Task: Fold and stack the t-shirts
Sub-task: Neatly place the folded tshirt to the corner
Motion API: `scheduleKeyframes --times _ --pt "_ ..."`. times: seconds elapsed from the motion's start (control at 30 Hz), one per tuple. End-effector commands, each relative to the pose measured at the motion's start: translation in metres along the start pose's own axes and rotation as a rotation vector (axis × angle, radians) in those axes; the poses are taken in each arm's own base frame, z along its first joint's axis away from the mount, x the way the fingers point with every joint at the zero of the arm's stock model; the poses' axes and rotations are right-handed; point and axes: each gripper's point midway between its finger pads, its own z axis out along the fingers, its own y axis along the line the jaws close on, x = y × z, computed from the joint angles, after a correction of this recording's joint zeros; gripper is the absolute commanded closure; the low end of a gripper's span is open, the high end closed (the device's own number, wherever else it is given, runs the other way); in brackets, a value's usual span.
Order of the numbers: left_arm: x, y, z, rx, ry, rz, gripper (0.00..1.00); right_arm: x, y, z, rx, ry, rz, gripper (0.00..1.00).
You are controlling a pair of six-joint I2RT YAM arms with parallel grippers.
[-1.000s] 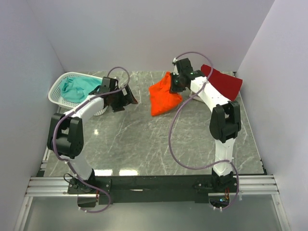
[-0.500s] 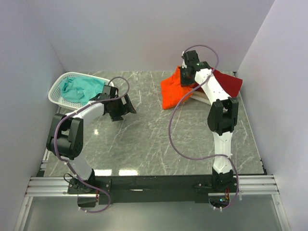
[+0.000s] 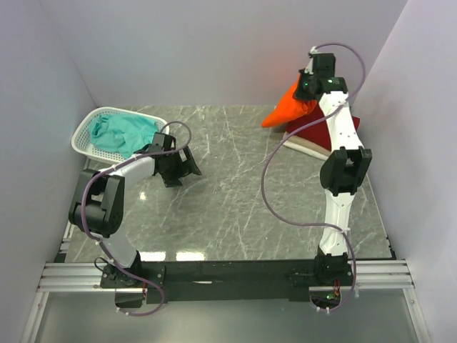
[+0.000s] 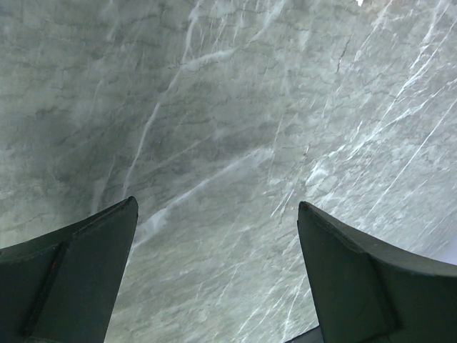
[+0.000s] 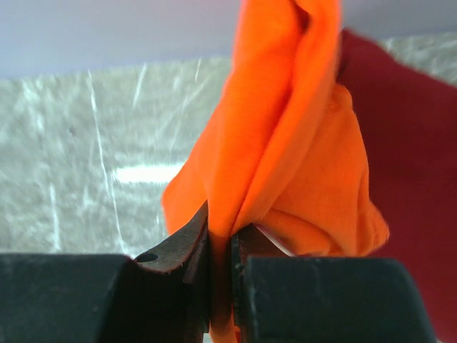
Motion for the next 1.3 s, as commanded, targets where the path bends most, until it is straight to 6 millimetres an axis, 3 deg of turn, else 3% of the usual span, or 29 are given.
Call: scheduleKeyframes --times 0.0,0.07,0.1,0.2,0.37,0.83,1.27 --pt "-0.003 -0.01 -0.008 0.029 -0.031 0.009 0.01 -0.066 0.001 -0.026 -0.113 -0.199 0.062 1.0" --pt "0.0 -0.011 -0.008 0.03 -0.028 0.01 0.01 -0.079 0.006 -0.033 -0.151 -0.238 0.073 1.0" --pt "0.002 -0.011 -0.007 0.031 -0.025 0.006 0.0 -0.088 -0.014 -0.039 -0.15 -0.258 0.096 1.0" --pt "0.009 -0.013 -0.004 0.026 -0.014 0.01 0.0 -0.104 -0.022 -0.052 -0.185 -0.304 0.125 1.0" --pt "0.02 -0.019 0.002 0.02 0.009 0.03 0.01 -0.109 -0.04 -0.065 -0.241 -0.309 0.151 1.0" --pt "0.046 -0.047 0.008 0.025 0.054 0.107 0.0 -0.068 -0.068 -0.072 -0.277 -0.21 0.15 1.0" --pt "0.05 -0.047 0.007 0.02 0.052 0.112 0.01 -0.024 -0.134 -0.055 0.027 -0.104 0.184 1.0"
